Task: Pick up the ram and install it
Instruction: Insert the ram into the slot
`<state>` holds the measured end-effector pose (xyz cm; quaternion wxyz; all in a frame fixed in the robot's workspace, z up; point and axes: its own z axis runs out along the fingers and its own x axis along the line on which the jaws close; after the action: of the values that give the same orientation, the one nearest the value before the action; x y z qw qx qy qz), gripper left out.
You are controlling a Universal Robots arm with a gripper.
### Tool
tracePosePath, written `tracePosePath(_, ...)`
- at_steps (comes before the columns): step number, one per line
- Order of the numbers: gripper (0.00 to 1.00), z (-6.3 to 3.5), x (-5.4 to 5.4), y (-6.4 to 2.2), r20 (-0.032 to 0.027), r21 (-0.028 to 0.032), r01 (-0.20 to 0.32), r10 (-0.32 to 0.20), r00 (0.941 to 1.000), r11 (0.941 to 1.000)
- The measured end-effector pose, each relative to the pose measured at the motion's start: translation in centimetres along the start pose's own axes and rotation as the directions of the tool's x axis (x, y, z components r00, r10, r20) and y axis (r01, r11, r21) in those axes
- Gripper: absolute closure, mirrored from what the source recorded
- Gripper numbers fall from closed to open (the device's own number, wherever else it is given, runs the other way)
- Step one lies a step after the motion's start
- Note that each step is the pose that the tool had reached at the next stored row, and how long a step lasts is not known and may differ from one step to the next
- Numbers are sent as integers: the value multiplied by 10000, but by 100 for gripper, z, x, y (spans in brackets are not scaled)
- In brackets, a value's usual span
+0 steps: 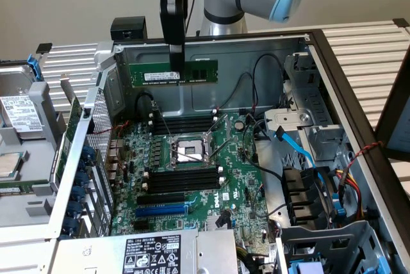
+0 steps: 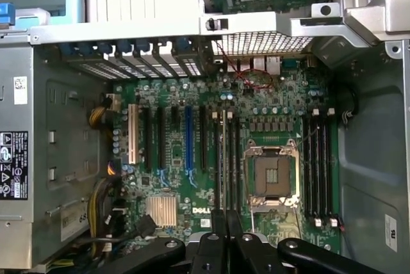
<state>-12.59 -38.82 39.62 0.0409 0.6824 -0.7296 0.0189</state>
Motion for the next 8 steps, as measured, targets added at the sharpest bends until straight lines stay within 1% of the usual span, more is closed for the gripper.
tracePosePath(8, 88, 85, -7, -3, 26, 21, -1, 1, 10000, 10000)
